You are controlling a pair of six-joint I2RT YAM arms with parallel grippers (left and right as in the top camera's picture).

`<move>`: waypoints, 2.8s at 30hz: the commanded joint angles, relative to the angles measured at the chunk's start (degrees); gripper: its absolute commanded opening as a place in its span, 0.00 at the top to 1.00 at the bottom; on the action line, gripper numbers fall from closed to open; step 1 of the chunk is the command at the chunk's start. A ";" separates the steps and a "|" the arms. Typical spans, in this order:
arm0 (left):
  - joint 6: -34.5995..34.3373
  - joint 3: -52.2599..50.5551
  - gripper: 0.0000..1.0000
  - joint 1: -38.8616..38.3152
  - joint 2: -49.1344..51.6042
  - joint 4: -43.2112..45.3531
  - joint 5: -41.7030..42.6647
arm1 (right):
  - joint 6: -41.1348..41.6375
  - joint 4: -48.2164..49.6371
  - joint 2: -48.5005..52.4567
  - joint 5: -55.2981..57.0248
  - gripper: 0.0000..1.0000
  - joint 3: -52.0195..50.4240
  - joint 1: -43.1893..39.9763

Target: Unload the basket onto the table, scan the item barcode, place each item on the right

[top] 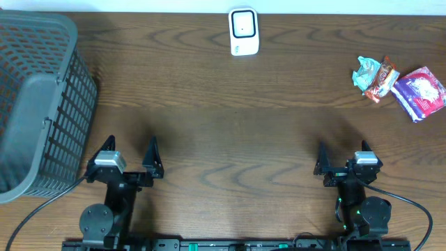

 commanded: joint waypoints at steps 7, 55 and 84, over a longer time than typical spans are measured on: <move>2.95 -4.85 0.02 1.20 -2.69 6.71 3.91 | 0.55 -0.11 -0.37 0.07 0.01 -0.20 -0.59; 8.31 -12.85 0.02 2.75 -2.71 1.03 4.44 | 0.55 -0.11 -0.37 0.07 0.01 -0.20 -0.59; 7.87 -12.85 0.02 2.69 -2.71 0.76 4.46 | 0.55 -0.09 -0.37 0.07 0.01 -0.20 -0.59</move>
